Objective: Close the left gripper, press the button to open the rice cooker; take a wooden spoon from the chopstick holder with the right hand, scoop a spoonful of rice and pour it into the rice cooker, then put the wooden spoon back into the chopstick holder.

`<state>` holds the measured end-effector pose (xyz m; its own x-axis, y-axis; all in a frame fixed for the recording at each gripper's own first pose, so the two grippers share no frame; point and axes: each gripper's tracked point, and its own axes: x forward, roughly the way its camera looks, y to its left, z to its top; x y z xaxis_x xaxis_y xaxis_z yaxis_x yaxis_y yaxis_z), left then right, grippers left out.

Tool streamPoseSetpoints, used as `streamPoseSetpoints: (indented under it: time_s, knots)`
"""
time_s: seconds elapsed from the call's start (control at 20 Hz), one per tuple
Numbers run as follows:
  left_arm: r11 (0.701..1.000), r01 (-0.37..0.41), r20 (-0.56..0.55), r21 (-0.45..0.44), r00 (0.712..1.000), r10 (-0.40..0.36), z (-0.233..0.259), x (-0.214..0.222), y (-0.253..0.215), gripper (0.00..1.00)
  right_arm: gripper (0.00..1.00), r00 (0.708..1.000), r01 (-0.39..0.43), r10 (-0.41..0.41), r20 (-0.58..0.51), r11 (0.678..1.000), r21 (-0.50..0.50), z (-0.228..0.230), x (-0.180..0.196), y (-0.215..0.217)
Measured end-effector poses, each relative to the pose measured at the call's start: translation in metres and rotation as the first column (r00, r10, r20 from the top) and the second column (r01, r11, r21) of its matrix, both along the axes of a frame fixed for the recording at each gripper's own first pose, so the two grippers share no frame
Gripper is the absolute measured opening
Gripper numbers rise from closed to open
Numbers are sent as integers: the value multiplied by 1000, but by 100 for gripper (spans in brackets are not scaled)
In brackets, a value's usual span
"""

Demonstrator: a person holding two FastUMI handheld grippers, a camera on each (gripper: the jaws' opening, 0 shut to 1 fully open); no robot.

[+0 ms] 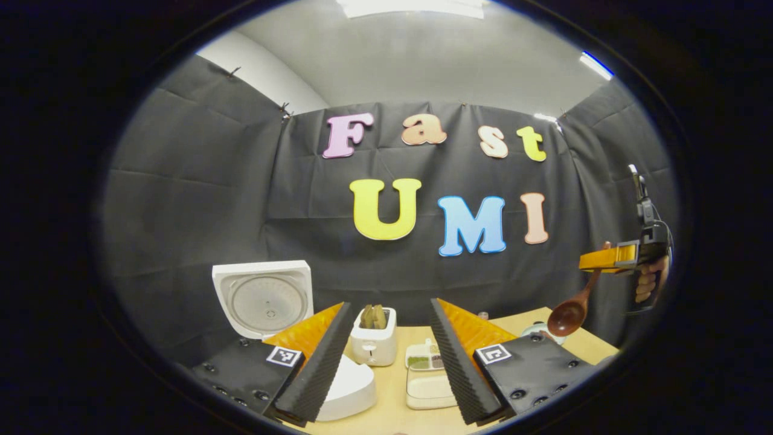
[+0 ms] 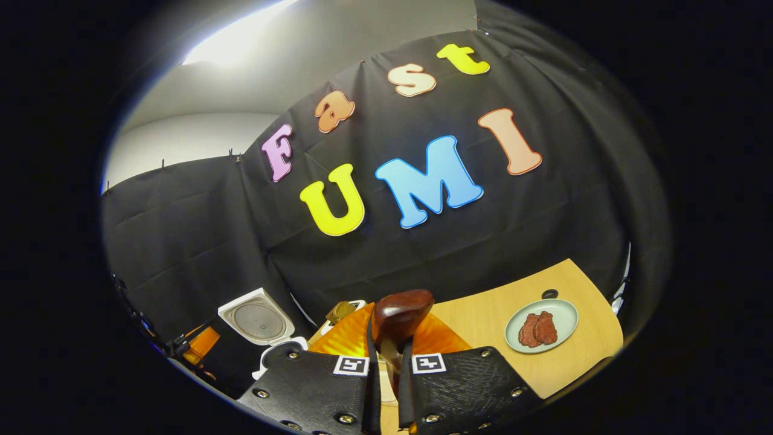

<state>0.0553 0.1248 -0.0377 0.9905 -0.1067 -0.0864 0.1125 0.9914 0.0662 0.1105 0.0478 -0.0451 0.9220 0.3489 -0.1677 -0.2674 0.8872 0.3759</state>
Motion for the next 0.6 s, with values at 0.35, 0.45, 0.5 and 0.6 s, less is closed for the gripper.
streamPoseSetpoints:
  time_s: [0.35,0.45,0.5,0.6]
  knots:
    - [1000,8,-16,10,1000,-8,-8,3,-7,90,12,995,71,-74,-67,997,-41,-42,-8,-20]
    - [1000,13,-16,17,1000,-12,-9,2,-11,89,12,993,76,-81,-90,995,-59,-55,-9,-23]
    - [1000,10,-15,19,1000,-10,-10,2,-11,87,11,991,77,-84,-103,995,-66,-63,-8,-23]
    - [1000,2,-19,18,1000,-1,-12,1,-11,87,11,987,93,-103,-122,992,-88,-76,-7,-26]
